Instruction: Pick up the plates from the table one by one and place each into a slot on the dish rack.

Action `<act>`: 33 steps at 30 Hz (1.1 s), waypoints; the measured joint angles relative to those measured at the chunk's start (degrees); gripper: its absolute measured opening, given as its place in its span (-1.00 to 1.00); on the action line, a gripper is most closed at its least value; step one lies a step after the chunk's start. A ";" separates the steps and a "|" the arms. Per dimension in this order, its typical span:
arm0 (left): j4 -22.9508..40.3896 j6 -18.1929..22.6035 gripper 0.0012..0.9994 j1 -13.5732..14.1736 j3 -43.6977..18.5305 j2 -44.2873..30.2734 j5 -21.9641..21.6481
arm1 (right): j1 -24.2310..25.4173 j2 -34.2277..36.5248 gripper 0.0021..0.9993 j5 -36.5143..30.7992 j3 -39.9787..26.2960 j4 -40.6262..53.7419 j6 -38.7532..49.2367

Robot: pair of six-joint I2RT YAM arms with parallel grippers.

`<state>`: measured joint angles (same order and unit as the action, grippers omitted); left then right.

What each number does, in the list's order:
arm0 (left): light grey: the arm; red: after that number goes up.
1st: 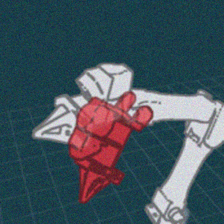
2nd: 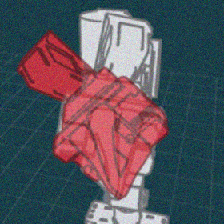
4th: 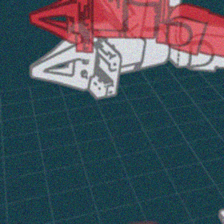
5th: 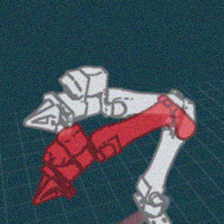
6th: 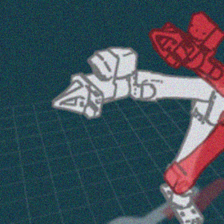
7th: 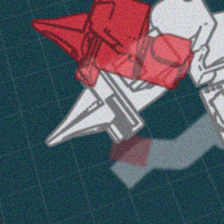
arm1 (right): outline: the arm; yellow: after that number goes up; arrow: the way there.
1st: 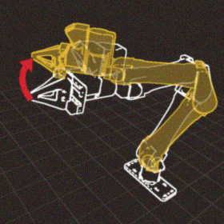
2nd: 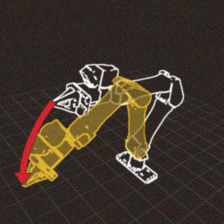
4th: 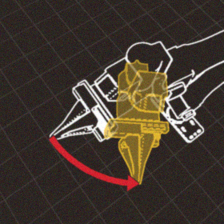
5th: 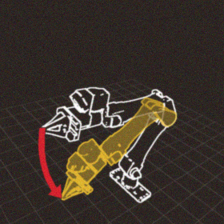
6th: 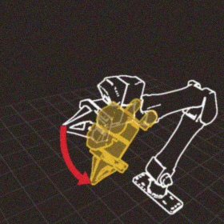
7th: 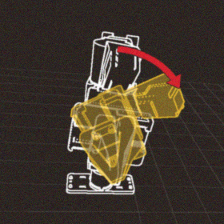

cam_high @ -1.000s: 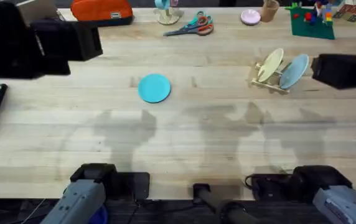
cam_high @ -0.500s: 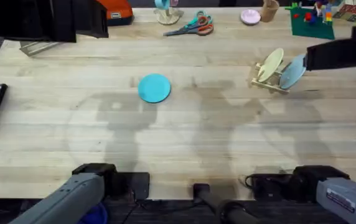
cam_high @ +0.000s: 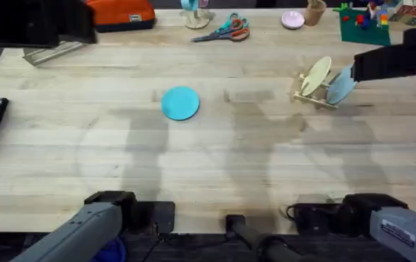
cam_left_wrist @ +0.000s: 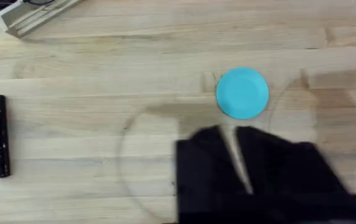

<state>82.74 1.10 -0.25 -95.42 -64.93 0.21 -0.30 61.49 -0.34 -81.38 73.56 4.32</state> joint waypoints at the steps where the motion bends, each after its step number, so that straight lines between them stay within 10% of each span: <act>1: 0.21 0.20 -0.91 0.02 0.00 0.00 0.17 | 0.00 0.00 0.99 0.00 0.00 -0.07 0.00; 12: 2.10 0.20 -0.92 0.00 0.00 0.00 2.30 | 0.00 0.00 0.99 0.00 0.00 0.00 0.02; 33: 3.87 4.93 -0.92 -3.63 -0.11 -9.46 30.53 | 0.00 0.00 0.99 0.00 0.00 0.00 0.02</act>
<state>86.61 6.04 -3.88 -95.53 -74.39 30.74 -0.30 61.49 -0.34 -81.38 73.56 4.34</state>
